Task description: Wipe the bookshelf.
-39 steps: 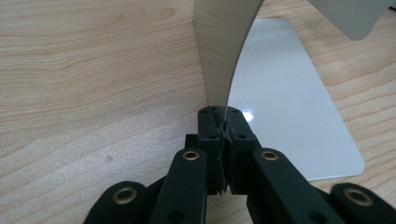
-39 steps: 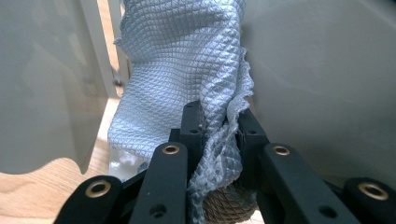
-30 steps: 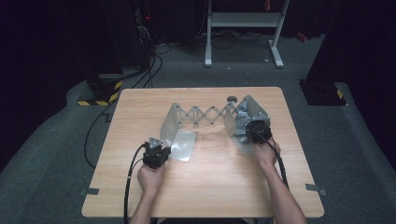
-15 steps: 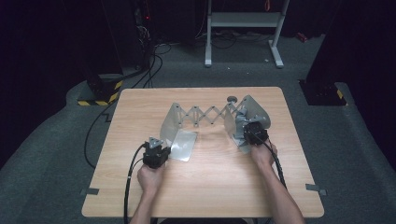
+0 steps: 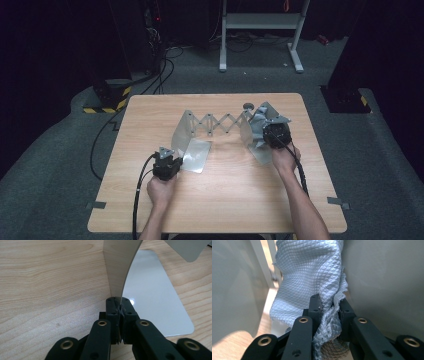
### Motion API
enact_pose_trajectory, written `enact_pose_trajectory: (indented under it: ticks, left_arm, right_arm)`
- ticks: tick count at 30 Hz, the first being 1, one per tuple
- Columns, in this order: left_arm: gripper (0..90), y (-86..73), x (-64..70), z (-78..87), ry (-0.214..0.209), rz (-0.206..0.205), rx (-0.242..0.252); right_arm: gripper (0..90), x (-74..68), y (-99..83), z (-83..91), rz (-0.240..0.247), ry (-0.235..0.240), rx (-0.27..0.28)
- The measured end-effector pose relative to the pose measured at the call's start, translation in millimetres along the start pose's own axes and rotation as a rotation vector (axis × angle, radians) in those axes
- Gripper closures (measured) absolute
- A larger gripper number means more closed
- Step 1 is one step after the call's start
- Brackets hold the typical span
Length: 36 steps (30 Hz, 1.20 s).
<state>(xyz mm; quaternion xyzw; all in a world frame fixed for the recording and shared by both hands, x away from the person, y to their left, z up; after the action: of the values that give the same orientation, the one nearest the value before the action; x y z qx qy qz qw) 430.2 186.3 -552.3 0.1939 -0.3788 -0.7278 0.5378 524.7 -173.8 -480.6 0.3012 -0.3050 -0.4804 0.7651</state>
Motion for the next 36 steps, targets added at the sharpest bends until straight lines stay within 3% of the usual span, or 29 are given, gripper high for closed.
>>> enact_pose_trajectory:
  ticks: [12,17,28,36]
  left_arm:
    - [86.7,0.0,-0.3,0.0,-0.004,0.001,-0.001]
    - [86.7,0.0,-0.3,0.0,-0.005,0.002,-0.001]
    - [86.7,0.0,-0.4,0.0,-0.007,0.004,-0.001]
    - [86.7,0.0,-0.6,0.0,-0.007,0.004,0.000]
  right_arm:
    - [78.1,5.6,25.6,24.6,0.005,-0.018,0.081]
    - [78.1,6.5,31.0,27.5,0.006,-0.022,0.101]
    - [78.1,2.1,21.1,6.3,0.020,-0.026,0.040]
    - [78.1,-3.1,-1.5,-16.7,0.010,-0.006,-0.037]
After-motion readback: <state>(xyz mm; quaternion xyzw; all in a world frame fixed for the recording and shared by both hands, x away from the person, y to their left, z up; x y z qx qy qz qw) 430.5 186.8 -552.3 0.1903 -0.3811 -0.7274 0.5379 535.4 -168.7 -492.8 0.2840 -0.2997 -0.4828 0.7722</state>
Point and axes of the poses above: each handheld gripper's, and its own axes: z roughly backward along the jaws, y roughly out of its top, x roughly to its right, the point moved 4 cm from there along -z, roughly forward along the jaws, and after that the axes turned 1 degree about z, right-handed, at the moved point
